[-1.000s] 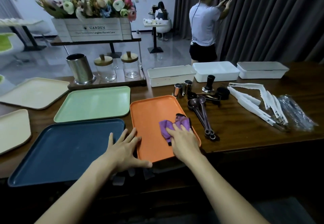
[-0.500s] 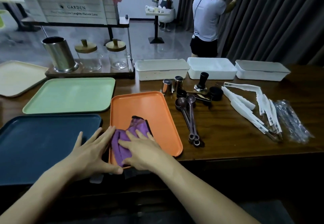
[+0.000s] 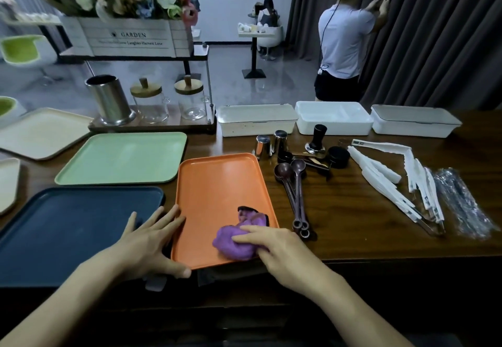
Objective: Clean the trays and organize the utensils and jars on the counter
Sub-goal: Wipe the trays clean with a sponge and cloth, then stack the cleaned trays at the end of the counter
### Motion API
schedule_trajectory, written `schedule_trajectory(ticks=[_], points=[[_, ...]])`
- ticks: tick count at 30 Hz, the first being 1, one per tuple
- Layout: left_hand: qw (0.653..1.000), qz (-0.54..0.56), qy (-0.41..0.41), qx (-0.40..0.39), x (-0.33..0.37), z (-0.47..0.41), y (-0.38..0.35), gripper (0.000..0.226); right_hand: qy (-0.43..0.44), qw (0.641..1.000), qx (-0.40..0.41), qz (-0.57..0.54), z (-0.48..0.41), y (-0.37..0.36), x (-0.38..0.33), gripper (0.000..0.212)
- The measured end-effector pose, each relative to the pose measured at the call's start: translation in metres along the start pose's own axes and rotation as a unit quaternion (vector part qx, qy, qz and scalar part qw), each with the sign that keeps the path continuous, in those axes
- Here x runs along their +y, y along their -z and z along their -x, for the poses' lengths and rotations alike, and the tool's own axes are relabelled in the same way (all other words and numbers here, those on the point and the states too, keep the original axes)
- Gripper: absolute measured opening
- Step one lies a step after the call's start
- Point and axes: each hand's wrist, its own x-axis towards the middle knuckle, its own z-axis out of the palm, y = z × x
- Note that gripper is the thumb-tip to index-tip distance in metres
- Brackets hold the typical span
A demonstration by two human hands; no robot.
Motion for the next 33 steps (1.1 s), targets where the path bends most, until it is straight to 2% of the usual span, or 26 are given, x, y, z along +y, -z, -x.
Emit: schedule_trajectory(ticks=[2, 5, 8, 10, 12, 14, 15, 16, 18, 20, 21, 23, 24, 26, 29, 33], points=[[1.000, 0.010, 0.000, 0.002, 0.001, 0.000, 0.001, 0.138, -0.006, 0.995, 0.052, -0.084, 0.010, 0.014, 0.001, 0.059], [0.999, 0.028, -0.005, 0.016, 0.002, 0.003, -0.002, 0.132, -0.038, 0.974, 0.172, -0.141, 0.021, 0.050, 0.009, 0.059], [0.995, 0.072, -0.015, 0.061, 0.004, 0.014, -0.013, 0.121, -0.073, 0.955, 0.267, -0.104, 0.033, 0.088, 0.028, 0.053], [0.987, 0.122, -0.018, 0.107, 0.005, 0.027, -0.022, 0.119, -0.120, 0.947, 0.293, -0.046, 0.037, 0.103, 0.048, 0.052], [0.973, 0.169, -0.012, 0.157, 0.004, 0.041, -0.030, 0.120, -0.190, 0.951, 0.243, 0.006, 0.037, 0.106, 0.070, 0.053], [0.957, 0.207, 0.003, 0.202, 0.000, 0.056, -0.039, 0.116, -0.263, 0.955, 0.118, 0.067, 0.034, 0.098, 0.087, 0.055], [0.948, 0.227, 0.012, 0.224, -0.003, 0.065, -0.044, 0.111, -0.280, 0.952, 0.070, 0.097, 0.031, 0.089, 0.095, 0.054], [0.936, 0.250, 0.020, 0.246, -0.008, 0.073, -0.049, 0.106, -0.284, 0.949, 0.057, 0.124, 0.029, 0.079, 0.101, 0.051], [0.911, 0.291, 0.039, 0.288, -0.023, 0.090, -0.063, 0.091, -0.274, 0.944, 0.124, 0.136, 0.023, 0.063, 0.102, 0.044], [0.892, 0.310, 0.061, 0.324, -0.043, 0.107, -0.078, 0.079, -0.223, 0.948, 0.210, 0.090, 0.015, 0.048, 0.080, 0.053], [0.883, 0.312, 0.069, 0.343, -0.053, 0.114, -0.085, 0.074, -0.195, 0.952, 0.230, 0.052, 0.008, 0.040, 0.059, 0.051], [0.872, 0.314, 0.077, 0.368, -0.073, 0.125, -0.098, 0.062, -0.152, 0.964, 0.218, 0.004, -0.008, 0.019, 0.011, 0.023], [0.869, 0.313, 0.078, 0.375, -0.082, 0.130, -0.103, 0.060, -0.131, 0.969, 0.207, -0.009, -0.018, 0.006, -0.013, 0.021], [0.868, 0.311, 0.074, 0.379, -0.103, 0.141, -0.110, 0.060, -0.109, 0.980, 0.166, -0.023, -0.036, -0.022, -0.059, 0.029], [0.871, 0.315, 0.067, 0.372, -0.143, 0.158, -0.110, 0.056, -0.075, 0.990, 0.113, -0.050, -0.065, -0.075, -0.113, 0.029], [0.870, 0.317, 0.083, 0.368, -0.211, 0.181, -0.101, 0.045, -0.022, 0.989, 0.100, -0.106, -0.104, -0.142, -0.175, 0.034]])
